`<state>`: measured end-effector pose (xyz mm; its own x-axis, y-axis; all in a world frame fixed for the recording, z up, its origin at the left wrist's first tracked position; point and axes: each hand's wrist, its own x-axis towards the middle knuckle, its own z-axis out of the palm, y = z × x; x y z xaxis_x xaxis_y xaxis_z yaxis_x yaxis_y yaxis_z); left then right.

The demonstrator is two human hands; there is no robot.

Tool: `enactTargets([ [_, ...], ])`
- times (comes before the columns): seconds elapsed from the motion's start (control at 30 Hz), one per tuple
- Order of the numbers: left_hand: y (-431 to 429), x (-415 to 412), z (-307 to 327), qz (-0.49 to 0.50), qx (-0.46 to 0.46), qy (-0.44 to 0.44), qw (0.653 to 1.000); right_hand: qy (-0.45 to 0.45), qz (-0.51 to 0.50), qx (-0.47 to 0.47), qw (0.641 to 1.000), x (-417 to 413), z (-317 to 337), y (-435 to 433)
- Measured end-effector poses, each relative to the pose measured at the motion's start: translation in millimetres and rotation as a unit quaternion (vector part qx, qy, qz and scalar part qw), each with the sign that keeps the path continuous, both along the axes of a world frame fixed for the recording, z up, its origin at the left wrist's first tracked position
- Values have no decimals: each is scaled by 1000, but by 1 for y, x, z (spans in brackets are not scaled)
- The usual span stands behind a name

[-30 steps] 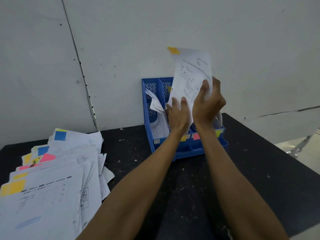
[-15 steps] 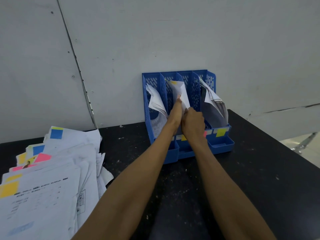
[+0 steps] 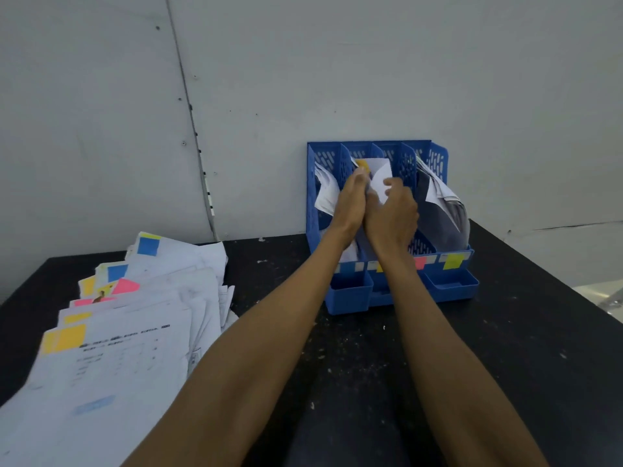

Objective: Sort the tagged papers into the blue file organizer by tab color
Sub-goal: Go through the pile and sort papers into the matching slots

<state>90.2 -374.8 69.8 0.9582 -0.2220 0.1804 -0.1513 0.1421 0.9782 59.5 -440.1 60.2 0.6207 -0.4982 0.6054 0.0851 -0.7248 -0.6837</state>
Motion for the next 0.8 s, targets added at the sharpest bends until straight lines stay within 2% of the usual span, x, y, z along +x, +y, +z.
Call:
enactTargets([
  [0.1,34,-7,18,6,-51,-13,999,-54,25,-1,998,-1,14,25],
  [0.17,69,-13,26,46,-63,-20,997,-71,56,2,996,-3,20,52],
  [0.27,127,-24,24,132,-16,-74,988,-67,91,2,994,-7,18,99],
  [0.33,180,-35,8,206,58,-109,971,-58,134,-2,989,-17,9,143],
  [0.4,233,-46,-15,264,157,-133,942,-24,190,6,982,-26,-8,183],
  [0.47,281,-58,-45,304,250,-129,910,54,243,6,969,-33,-31,217],
  [0.57,353,-87,-90,375,362,-49,852,178,319,-4,931,-49,-69,269],
  [0.63,385,-109,-112,434,435,3,789,236,332,-32,913,-60,-94,296],
  [0.7,404,-129,-128,466,494,36,733,258,314,-72,911,-70,-111,315],
  [0.8,417,-147,-146,478,521,48,705,239,279,-138,920,-81,-129,334],
])
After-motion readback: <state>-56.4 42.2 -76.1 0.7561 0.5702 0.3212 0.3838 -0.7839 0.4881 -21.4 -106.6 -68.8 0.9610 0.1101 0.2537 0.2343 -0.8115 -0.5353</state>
